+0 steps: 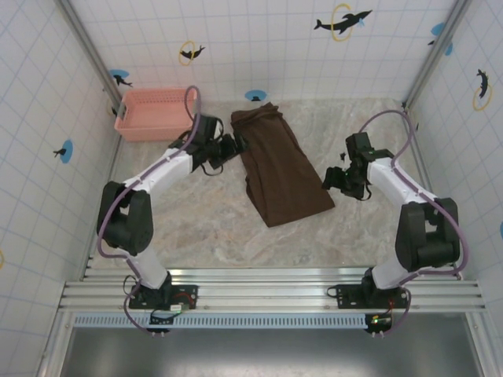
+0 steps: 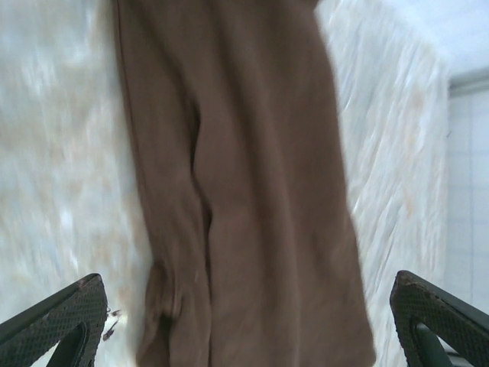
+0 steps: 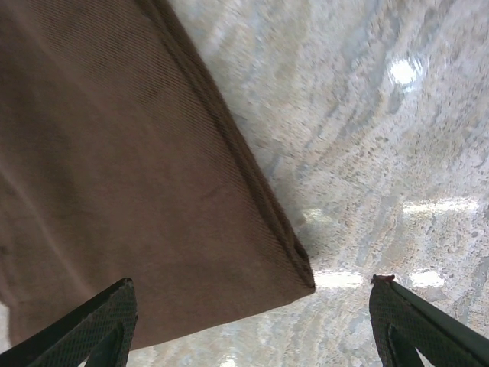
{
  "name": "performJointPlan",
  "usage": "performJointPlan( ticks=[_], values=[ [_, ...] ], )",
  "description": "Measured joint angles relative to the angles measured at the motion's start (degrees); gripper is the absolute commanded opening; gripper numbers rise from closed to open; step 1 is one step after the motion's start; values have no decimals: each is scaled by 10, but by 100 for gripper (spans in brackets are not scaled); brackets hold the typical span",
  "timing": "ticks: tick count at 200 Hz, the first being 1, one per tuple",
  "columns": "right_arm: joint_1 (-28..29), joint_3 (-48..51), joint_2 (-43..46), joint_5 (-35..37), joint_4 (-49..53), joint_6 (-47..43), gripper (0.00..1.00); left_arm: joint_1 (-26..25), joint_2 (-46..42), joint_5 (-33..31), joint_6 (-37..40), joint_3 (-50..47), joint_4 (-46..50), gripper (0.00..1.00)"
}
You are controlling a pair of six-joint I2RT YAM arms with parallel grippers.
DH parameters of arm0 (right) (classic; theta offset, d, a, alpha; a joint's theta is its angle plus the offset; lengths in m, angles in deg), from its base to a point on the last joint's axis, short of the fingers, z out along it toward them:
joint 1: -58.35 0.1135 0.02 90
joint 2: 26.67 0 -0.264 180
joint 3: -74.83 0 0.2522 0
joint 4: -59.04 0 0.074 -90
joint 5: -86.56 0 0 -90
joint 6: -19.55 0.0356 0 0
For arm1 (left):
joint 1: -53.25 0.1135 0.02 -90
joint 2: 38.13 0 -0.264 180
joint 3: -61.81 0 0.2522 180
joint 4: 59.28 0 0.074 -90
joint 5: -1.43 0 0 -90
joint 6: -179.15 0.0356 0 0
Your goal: Roll up the long pants
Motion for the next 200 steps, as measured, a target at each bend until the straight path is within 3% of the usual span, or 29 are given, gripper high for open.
performJointPlan(
  ticks=[58, 88, 110, 127, 144, 156, 200],
  values=[
    [-1, 25, -50, -4, -11, -5, 82, -144, -18, 13, -98, -118, -52, 97],
    [-1, 32, -63, -21, -30, -8, 80, -180, -26, 12, -140, -154, -86, 97],
    [-1, 43, -71, -41, -45, -10, 72, -198, -27, 7, -162, -178, -94, 97],
    [-3, 48, -81, -63, -57, -11, 54, -211, -27, 3, -175, -189, -97, 97],
    [-5, 49, -92, -83, -71, -16, 18, -223, -27, -2, -186, -195, -99, 97],
    [-5, 52, -99, -94, -78, -13, 0, -232, -26, -4, -194, -196, -103, 96],
    [-7, 55, -99, -113, -85, -17, 0, -263, -14, -23, -227, -211, -122, 93]
  ],
)
